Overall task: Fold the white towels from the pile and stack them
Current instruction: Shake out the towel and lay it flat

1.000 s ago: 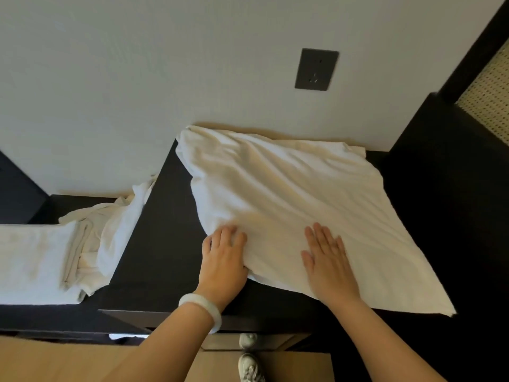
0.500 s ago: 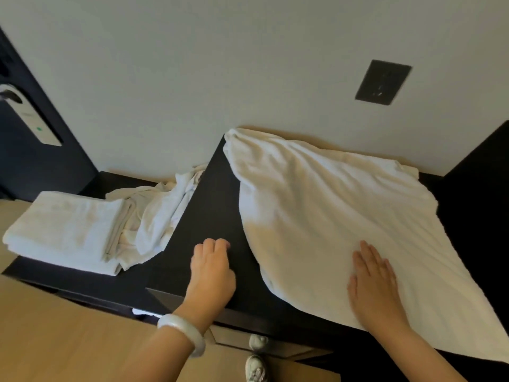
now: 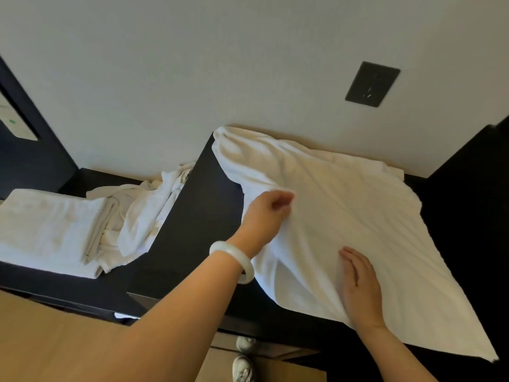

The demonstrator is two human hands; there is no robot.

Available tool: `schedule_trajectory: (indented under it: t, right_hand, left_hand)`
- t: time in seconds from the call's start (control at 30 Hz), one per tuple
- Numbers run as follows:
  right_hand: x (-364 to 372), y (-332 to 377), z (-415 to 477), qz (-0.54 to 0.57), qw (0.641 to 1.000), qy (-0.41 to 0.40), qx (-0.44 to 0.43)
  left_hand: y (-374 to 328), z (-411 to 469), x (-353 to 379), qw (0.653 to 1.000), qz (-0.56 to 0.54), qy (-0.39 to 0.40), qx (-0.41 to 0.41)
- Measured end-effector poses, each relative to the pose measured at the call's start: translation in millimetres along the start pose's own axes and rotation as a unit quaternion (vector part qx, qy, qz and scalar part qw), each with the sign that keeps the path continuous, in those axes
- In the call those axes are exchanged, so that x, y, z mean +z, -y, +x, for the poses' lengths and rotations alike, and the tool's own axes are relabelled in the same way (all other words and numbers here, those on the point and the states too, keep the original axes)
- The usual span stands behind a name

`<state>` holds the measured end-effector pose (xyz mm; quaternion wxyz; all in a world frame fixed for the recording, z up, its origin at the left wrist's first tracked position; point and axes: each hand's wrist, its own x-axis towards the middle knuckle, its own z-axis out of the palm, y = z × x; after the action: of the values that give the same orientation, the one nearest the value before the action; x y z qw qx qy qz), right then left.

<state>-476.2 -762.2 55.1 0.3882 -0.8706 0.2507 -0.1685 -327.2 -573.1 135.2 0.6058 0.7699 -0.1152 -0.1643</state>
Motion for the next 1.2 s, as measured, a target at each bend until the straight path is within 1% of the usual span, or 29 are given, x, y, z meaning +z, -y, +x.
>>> schedule_trajectory:
  t: [0.03,0.07,0.1,0.17,0.23,0.3,0.33,0.37,0.43,0.47,0.57,0.6,0.63,0.67,0.77,0.83,0.87,0.9,0.93,0.97,1.1,1.17,1.2]
  right_hand:
    - [-1,-1,0,0.014,1.0,-0.003,0.003]
    - [-2,-2,0,0.026,1.0,-0.006,0.005]
    - [-2,-2,0,0.036,0.999,-0.009,0.008]
    - [-1,-4,0,0.037,0.999,-0.009,0.007]
    - [2,-5,2,0.004,1.0,0.002,-0.003]
    - [4,-6,2,-0.054,0.998,0.019,-0.027]
    - [5,-6,3,-0.084,0.995,0.025,-0.04]
    - [7,-6,3,-0.11,0.992,0.028,-0.05]
    - [8,-5,2,-0.151,0.986,0.03,-0.06]
    - [8,-4,2,-0.167,0.983,0.034,-0.062]
    - [8,-2,3,-0.19,0.979,0.042,-0.067]
    - [7,-2,3,-0.192,0.978,0.044,-0.067]
    - [7,-3,3,-0.191,0.978,0.047,-0.067]
    - [6,-3,3,-0.189,0.979,0.05,-0.065]
    - [6,-6,4,-0.176,0.981,0.055,-0.063]
    - [6,-8,4,-0.174,0.981,0.052,-0.069]
    - [7,-8,4,-0.176,0.981,0.053,-0.07]
    - [7,-8,4,-0.177,0.98,0.054,-0.069]
    - [7,-7,4,-0.177,0.98,0.056,-0.069]
    - [7,-7,4,-0.179,0.98,0.058,-0.069]
    - [8,-6,3,-0.204,0.975,0.057,-0.072]
    - [9,-5,3,-0.208,0.974,0.055,-0.07]
    - [9,-5,3,-0.212,0.973,0.054,-0.07]
  left_hand:
    - [-3,6,3,0.997,0.047,0.06,0.018]
    - [-2,11,4,0.989,0.113,0.092,0.027]
    - [2,17,1,0.979,0.181,0.092,0.033]
    - [15,25,-8,0.962,0.267,0.041,0.037]
    - [29,28,-16,0.962,0.271,-0.013,0.035]
    - [38,29,-13,0.963,0.266,-0.022,0.033]
    - [43,30,-7,0.958,0.284,-0.022,0.025]
    - [46,30,-1,0.947,0.319,-0.028,0.013]
    - [45,29,11,0.91,0.411,-0.048,0.004]
    - [42,27,14,0.902,0.429,-0.044,0.005]
    - [28,26,12,0.925,0.38,0.017,0.013]
    - [24,25,5,0.926,0.376,0.023,0.021]
    - [20,23,-5,0.931,0.364,0.013,0.029]
    - [17,19,-19,0.941,0.338,-0.011,0.033]
    - [26,-15,-72,0.969,0.215,-0.123,0.023]
    - [46,-53,-103,0.976,0.14,-0.163,-0.036]
    - [58,-73,-112,0.974,0.144,-0.162,-0.069]
    - [70,-89,-114,0.968,0.173,-0.152,-0.096]
    - [79,-99,-112,0.962,0.207,-0.14,-0.111]
    - [85,-104,-106,0.957,0.232,-0.133,-0.11]
    - [80,-91,-76,0.942,0.306,-0.132,-0.028]
    - [73,-76,-64,0.931,0.342,-0.126,-0.01]
    - [70,-68,-60,0.932,0.341,-0.122,-0.014]
